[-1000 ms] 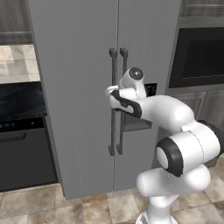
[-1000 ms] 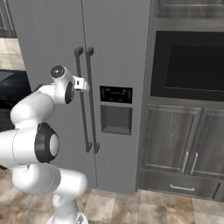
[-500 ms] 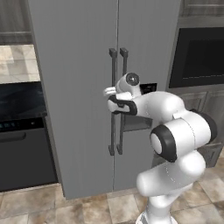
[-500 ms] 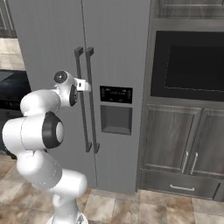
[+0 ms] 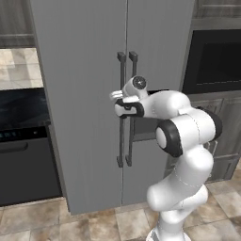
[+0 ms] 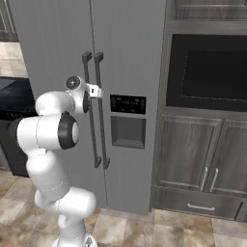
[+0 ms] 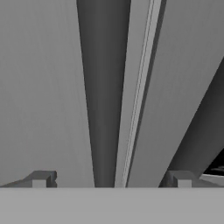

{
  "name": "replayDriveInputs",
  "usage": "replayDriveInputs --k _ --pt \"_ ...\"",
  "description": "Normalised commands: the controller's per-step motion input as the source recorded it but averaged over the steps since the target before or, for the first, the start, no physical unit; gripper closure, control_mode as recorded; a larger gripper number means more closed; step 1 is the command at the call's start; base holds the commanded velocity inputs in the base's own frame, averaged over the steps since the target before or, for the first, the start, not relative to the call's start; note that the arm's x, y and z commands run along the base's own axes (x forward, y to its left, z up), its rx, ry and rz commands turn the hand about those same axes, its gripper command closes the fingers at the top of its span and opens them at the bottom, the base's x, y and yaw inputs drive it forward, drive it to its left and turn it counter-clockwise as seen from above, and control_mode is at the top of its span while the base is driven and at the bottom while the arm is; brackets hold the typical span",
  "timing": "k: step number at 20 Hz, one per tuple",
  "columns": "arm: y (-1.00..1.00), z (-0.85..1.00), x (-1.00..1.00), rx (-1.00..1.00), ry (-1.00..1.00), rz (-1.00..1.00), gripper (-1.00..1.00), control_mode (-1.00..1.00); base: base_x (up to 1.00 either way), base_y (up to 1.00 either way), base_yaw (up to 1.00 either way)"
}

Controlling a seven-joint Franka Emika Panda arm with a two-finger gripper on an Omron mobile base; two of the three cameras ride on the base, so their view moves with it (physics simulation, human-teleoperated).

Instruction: Take the lemon wedge from the fridge and place it on the plate with fish on the dining counter.

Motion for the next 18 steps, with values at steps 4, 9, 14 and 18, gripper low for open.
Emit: replayDriveInputs --k 4,9,14,18 --pt "0.0 -0.02 0.33 0.01 0.0 0.0 -1.0 -1.0 0.0 0.0 0.0" --pt "0.01 -0.12 0.37 0.0 0.0 0.0 -1.0 -1.0 0.0 0.0 0.0" --pt "0.0 -0.13 0.36 0.0 0.0 0.0 -1.0 -1.0 0.0 0.0 0.0" --pt "0.0 -0.14 0.41 0.0 0.0 0.0 -1.0 -1.0 0.0 0.0 0.0"
